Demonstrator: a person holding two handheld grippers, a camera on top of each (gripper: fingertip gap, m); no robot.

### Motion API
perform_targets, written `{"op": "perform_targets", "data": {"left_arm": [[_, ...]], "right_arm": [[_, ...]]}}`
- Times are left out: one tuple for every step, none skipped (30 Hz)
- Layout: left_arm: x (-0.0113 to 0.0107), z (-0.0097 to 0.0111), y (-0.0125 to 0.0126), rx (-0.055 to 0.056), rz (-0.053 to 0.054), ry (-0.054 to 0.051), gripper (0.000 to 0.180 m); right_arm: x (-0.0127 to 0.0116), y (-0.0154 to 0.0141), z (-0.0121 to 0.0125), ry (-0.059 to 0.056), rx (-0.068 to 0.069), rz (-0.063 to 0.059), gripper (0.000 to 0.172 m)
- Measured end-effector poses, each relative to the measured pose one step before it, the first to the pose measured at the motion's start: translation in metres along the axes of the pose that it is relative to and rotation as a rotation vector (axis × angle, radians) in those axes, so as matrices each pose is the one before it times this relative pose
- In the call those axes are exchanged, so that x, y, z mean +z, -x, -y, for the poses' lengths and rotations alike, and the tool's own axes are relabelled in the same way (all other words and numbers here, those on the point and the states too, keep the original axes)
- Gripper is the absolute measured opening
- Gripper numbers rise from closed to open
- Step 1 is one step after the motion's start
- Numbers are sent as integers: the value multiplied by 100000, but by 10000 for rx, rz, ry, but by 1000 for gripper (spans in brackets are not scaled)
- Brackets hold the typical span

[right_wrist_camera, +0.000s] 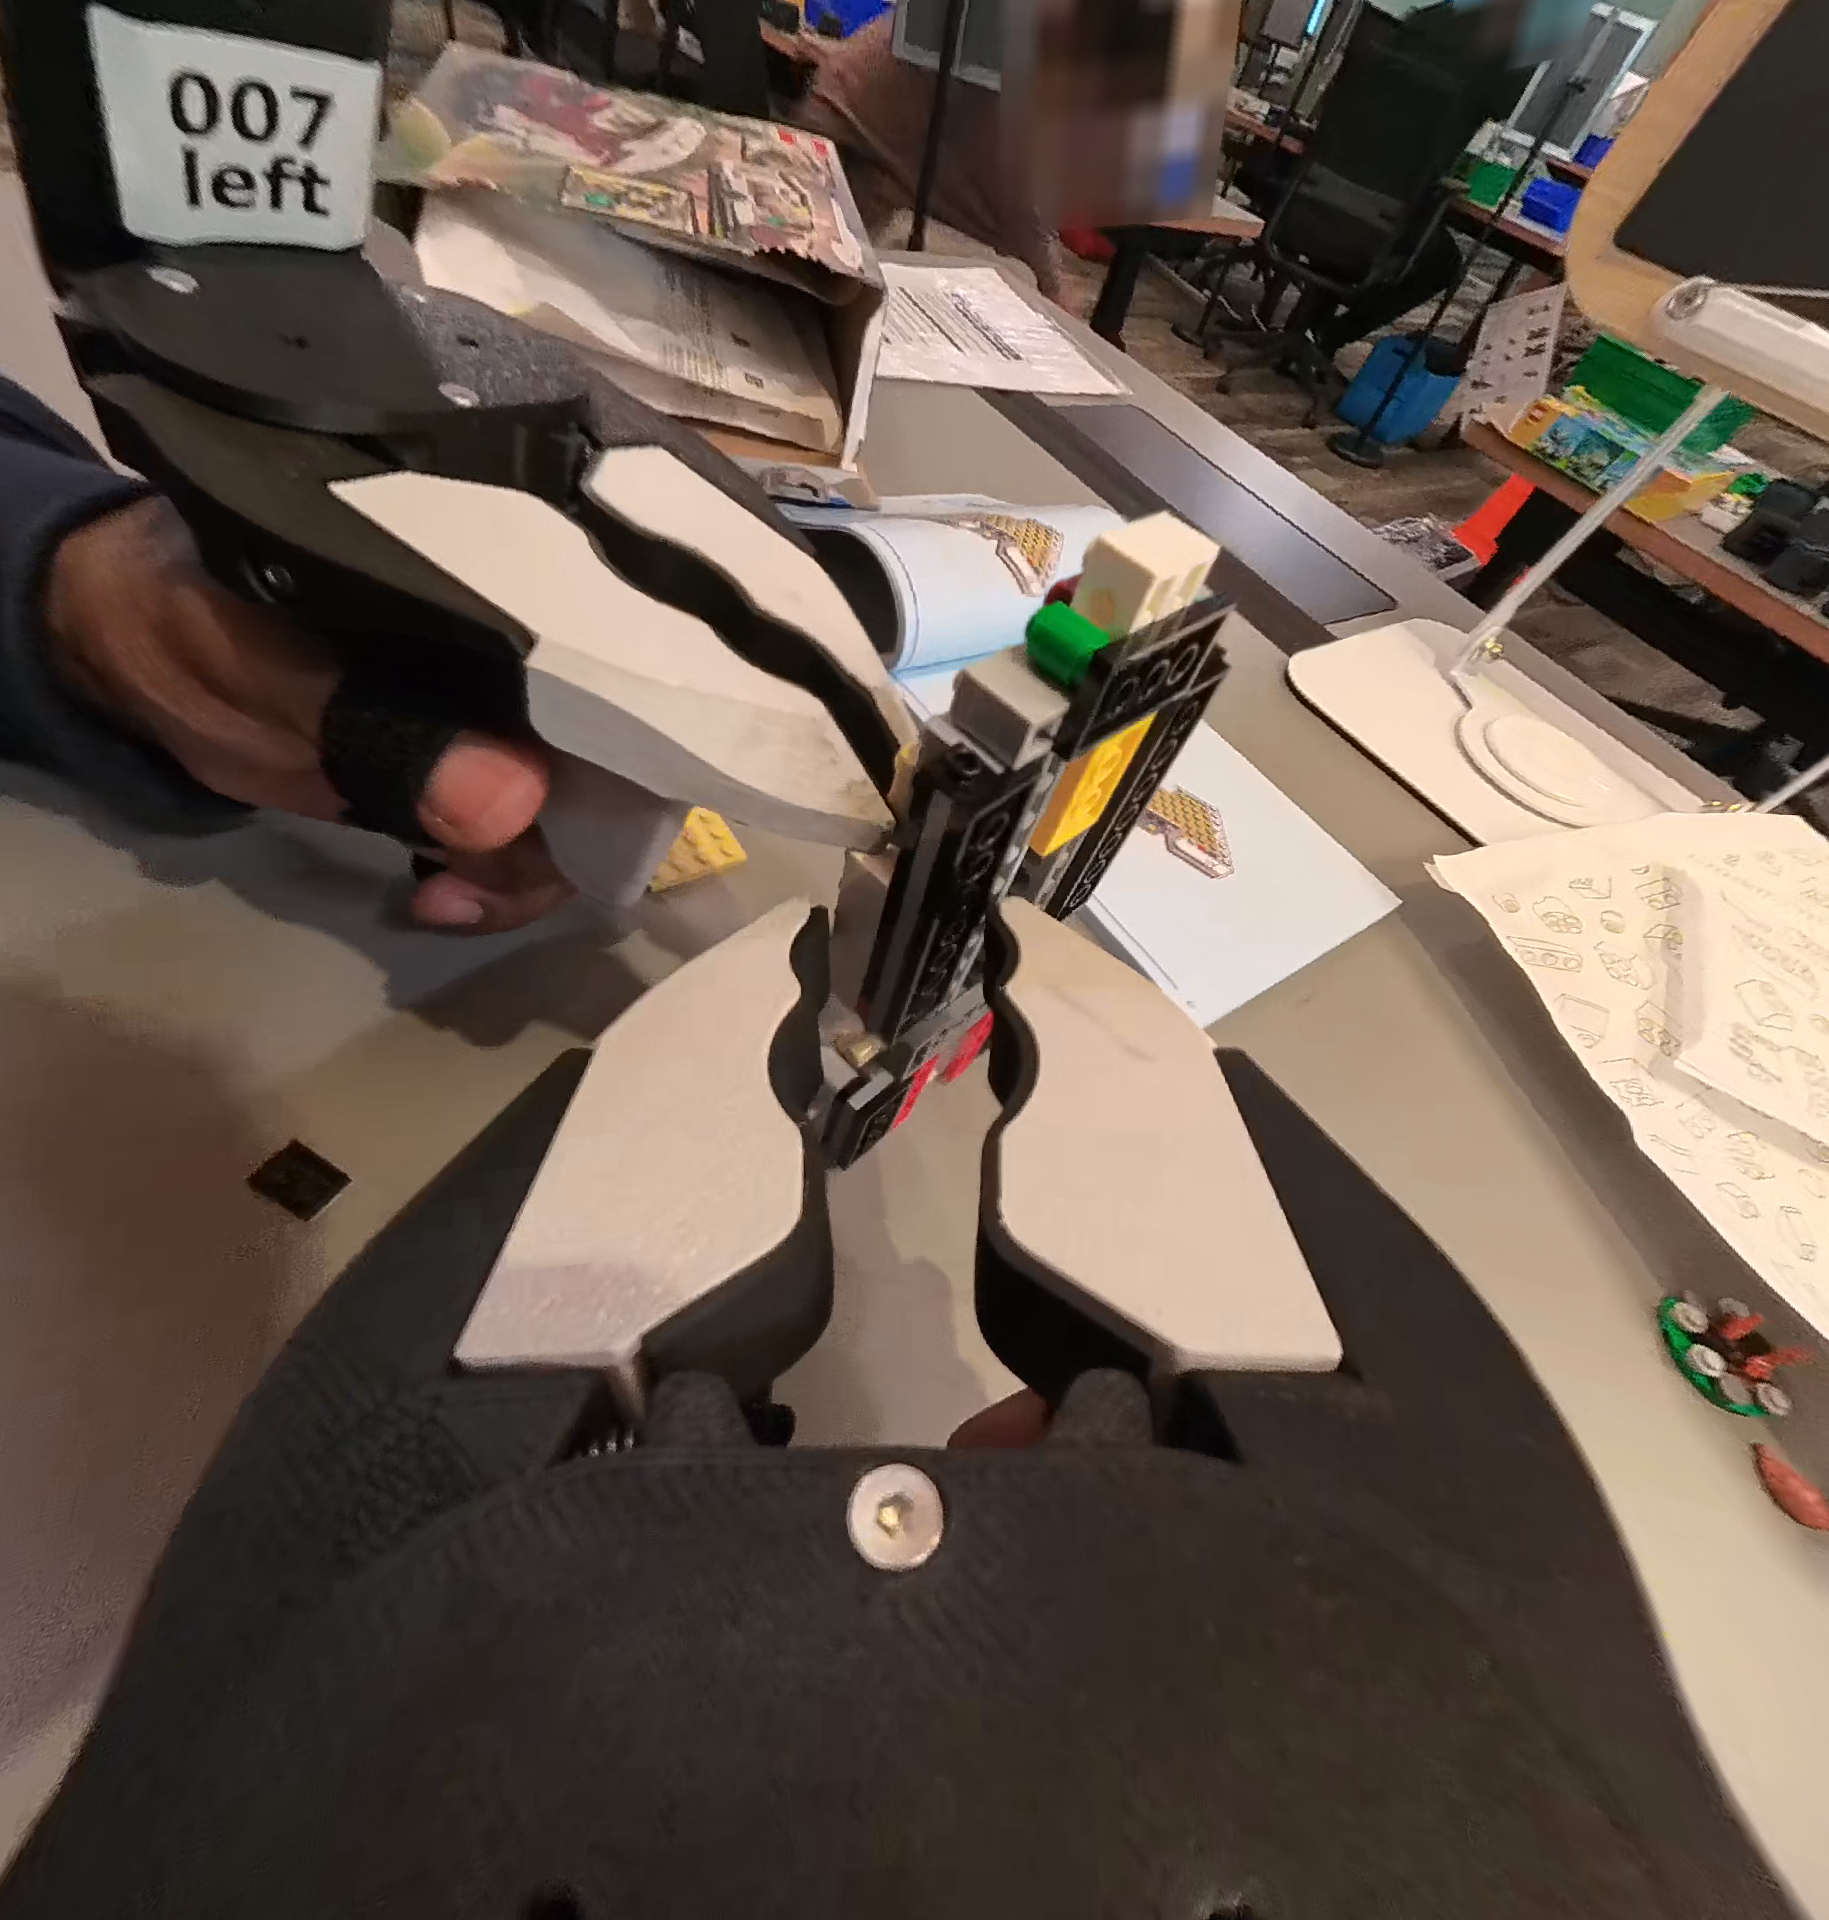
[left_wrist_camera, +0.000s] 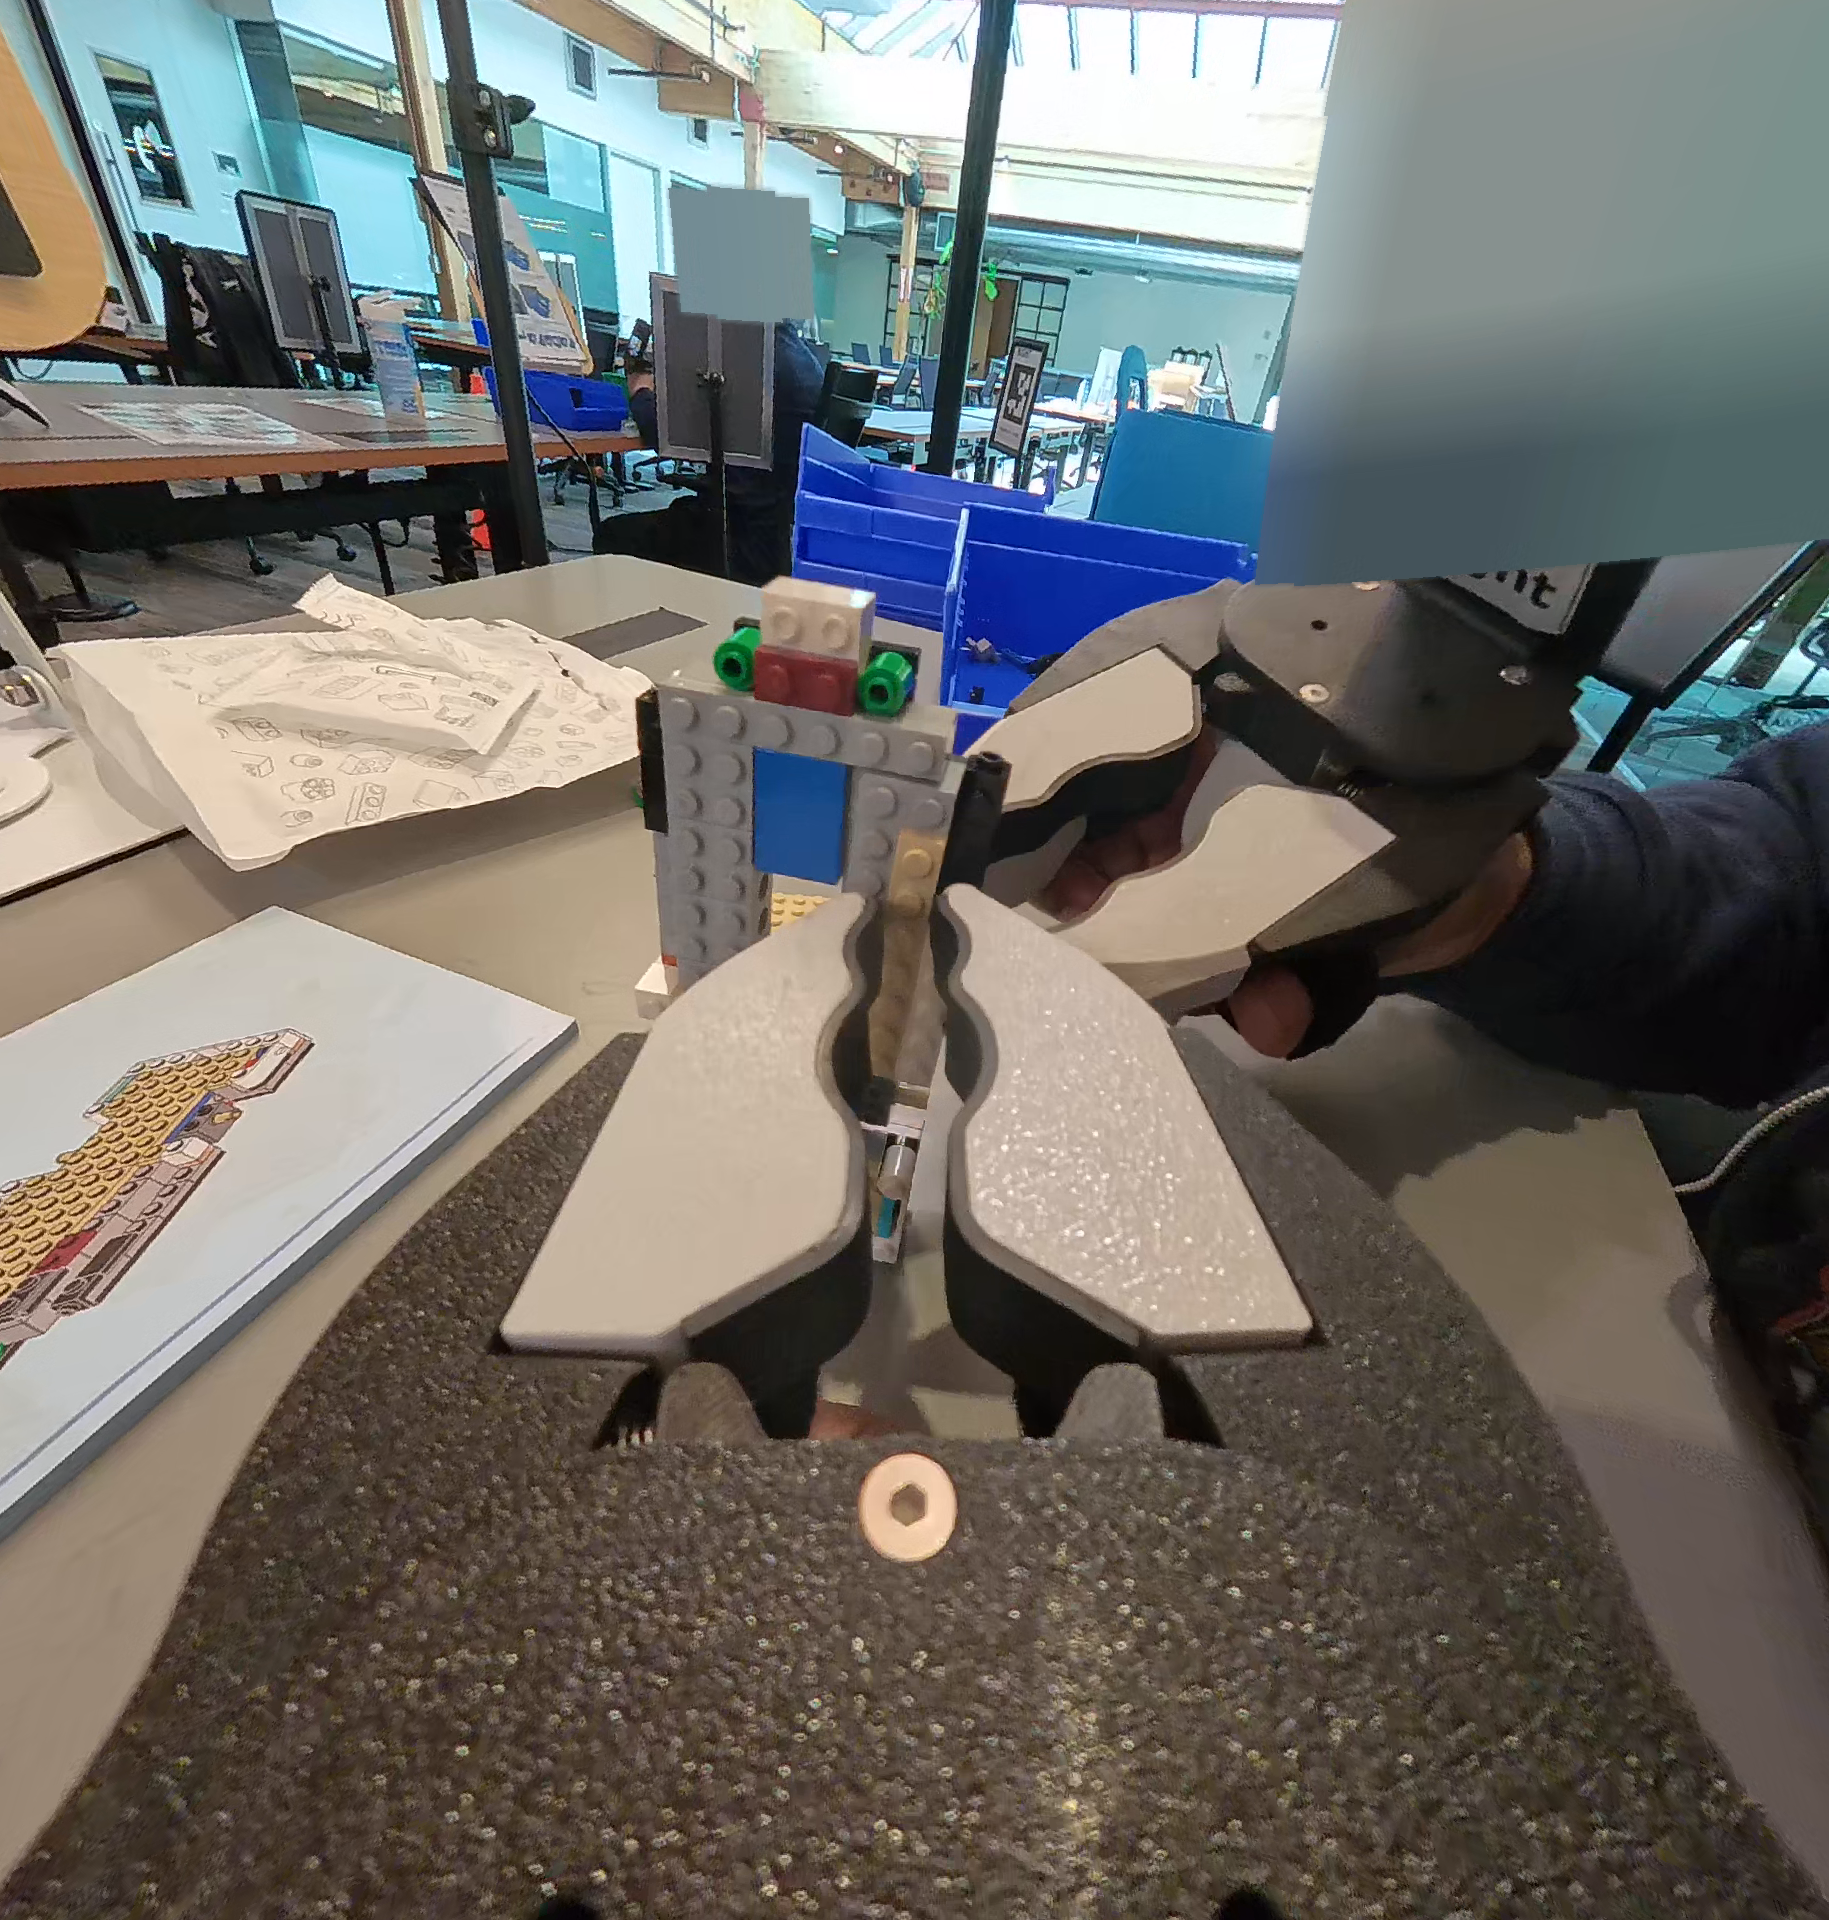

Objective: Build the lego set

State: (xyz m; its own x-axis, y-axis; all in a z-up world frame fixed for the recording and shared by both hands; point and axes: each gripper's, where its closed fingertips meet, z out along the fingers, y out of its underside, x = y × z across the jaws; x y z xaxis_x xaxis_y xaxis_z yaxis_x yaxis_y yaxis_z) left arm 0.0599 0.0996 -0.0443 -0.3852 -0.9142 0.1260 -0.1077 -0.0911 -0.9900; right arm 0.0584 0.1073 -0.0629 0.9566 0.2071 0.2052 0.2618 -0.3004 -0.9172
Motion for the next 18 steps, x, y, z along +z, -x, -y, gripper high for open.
{"op": "perform_targets", "data": {"left_arm": [[29, -25, -65, 42, -12, 21, 9], [25, -5, -37, 59, 22, 11, 9], [7, -14, -32, 60, 21, 18, 9], [8, -21, -26, 54, 27, 17, 9], [7, -25, -29, 40, 25, 13, 9], [11, -18, 9, 25, 46, 10, 9], [20, -17, 14, 17, 34, 11, 9], [21, -28, 51, -1, 37, 16, 9], [28, -21, 109, -24, 53, 7, 9], [23, -27, 116, -27, 45, 5, 10], [19, -29, 135, -41, 43, 9, 10], [34, -45, 141, -56, 33, 18, 10], [45, -50, 133, -63, 18, 24, 10], [51, -27, 131, -73, 23, 15, 10], [40, -32, 95, -67, 3, 10, 10], [51, -24, 110, -57, 8, -3, 10], [45, -15, 130, -61, 20, -1, 10], [46, 13, 130, -59, 29, 0, 10]], "right_arm": [[-101, 35, 38, -142, 152, 165, 28], [-83, 33, 18, -152, 147, 184, 28], [-57, 22, -10, -154, 155, 200, 28], [-32, -11, -50, -115, 174, 199, 28], [-27, -34, -70, -77, 201, 185, 28], [2, -48, -87, -51, 194, 167, 27], [19, -45, -83, -28, 159, 153, 28], [26, -145, -97, 4, 110, 58, 28], [4, -168, -72, 0, 56, 11, 28], [8, -147, -32, -14, 51, 31, 28], [7, -119, -18, -8, 102, 52, 28], [15, -78, 12, -30, 136, 79, 28], [16, -86, 41, -43, 139, 79, 28], [35, -122, 80, -41, 114, 65, 28], [35, -183, 90, -38, 87, 18, 29], [66, -258, 98, -36, 62, -34, 30], [81, -290, 77, -12, 49, -53, 31], [104, -273, 42, 7, 35, -32, 32]]}}
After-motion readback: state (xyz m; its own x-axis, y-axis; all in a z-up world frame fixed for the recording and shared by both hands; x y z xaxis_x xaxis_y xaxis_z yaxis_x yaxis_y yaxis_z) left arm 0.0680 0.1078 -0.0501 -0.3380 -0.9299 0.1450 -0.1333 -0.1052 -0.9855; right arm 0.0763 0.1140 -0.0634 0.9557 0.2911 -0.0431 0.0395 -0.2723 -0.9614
